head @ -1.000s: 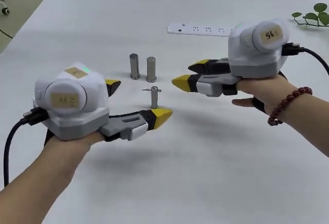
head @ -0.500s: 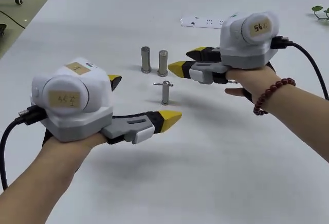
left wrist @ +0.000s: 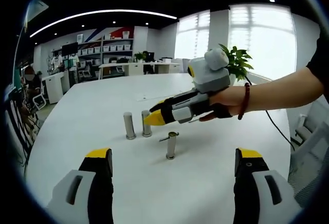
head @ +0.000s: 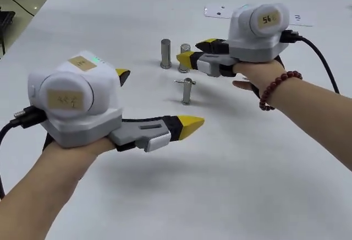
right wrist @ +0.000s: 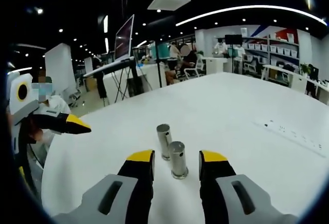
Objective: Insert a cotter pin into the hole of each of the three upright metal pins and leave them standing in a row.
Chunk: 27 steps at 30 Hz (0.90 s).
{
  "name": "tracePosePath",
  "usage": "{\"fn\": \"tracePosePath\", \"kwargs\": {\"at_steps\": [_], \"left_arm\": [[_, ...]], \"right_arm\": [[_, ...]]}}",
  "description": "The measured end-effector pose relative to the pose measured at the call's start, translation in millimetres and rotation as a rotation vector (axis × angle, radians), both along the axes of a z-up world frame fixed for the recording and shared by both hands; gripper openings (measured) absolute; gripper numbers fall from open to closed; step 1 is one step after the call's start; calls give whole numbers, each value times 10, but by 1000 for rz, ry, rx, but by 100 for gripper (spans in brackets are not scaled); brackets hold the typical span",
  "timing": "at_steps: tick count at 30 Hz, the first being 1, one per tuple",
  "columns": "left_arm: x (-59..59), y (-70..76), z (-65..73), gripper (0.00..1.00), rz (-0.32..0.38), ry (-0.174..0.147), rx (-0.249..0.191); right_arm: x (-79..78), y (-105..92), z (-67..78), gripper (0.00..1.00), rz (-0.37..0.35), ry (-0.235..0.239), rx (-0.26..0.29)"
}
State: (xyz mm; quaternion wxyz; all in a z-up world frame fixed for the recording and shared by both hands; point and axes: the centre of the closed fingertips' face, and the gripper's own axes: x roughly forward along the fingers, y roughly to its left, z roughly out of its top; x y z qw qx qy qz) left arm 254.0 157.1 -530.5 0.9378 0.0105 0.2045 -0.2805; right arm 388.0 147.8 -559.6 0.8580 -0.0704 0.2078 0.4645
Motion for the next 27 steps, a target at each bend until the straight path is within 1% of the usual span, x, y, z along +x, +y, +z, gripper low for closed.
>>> {"fn": "tracePosePath", "kwargs": {"at_steps": [2,5,7,8,11,14,17,19,20,22,25,27], "left_arm": [[-3,0,-2,99,-6,-3,6],[17,5,11,99,-7,-11,3],[37,20,1,99,-4,-7,13],[44,23,3,99,-3,-10,14],[48,22,6,99,-1,-9,11],[47,13,1,99,-4,-6,13],[56,15,-9,99,-4,-5,22],[58,17,-16,99,-2,-1,21],[60,16,-17,99,-2,1,19],[66,17,-19,99,-1,-1,20],[69,23,-39,98,2,5,28],[73,16,-26,98,3,-1,23]], "right_arm": [[21,38,-34,29,0,5,-2],[27,84,-86,27,-4,10,-4],[16,123,-128,25,-1,17,-7],[23,140,-161,24,0,16,-15],[67,150,-221,21,-5,16,-22],[70,161,-228,17,-6,23,-19],[106,164,-240,15,-12,21,-31],[114,145,-242,11,-21,24,-32],[119,130,-244,11,-34,31,-27],[121,134,-247,11,-37,34,-23],[117,126,-240,10,-26,26,-40],[115,132,-239,10,-14,16,-59]]}}
